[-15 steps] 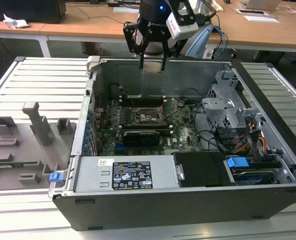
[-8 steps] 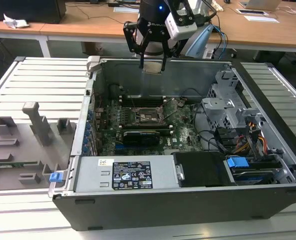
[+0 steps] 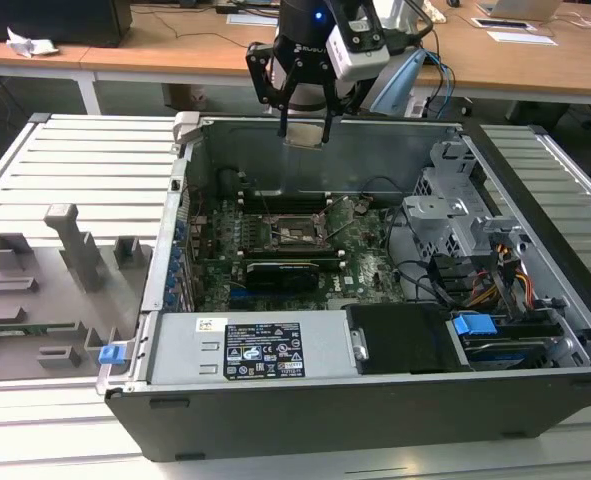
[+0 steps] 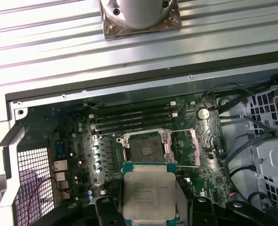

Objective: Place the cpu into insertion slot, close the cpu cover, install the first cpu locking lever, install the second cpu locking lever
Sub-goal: 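Place the cpu into insertion slot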

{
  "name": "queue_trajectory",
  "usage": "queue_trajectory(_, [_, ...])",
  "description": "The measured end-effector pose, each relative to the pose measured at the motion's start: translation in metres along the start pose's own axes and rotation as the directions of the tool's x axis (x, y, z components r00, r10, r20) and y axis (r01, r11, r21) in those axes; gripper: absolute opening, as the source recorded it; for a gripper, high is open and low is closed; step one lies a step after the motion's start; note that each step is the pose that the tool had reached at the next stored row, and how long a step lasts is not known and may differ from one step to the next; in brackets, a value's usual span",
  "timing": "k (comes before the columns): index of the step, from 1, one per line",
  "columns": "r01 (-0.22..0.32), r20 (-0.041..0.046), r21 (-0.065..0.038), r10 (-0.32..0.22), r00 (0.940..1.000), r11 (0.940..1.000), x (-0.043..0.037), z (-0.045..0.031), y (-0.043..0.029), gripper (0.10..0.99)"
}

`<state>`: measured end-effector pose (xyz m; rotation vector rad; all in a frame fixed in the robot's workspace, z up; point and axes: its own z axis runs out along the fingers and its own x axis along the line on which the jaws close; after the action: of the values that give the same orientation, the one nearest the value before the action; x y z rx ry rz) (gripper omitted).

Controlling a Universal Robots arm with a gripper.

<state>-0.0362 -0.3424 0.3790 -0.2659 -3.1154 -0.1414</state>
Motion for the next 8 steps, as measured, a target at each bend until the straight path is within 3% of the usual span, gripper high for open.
queue_trajectory(8, [-0.047,0.0042,-0.001,0.047,0.9989,0.9989,0.0010,0.0003,-0.0002,0.541])
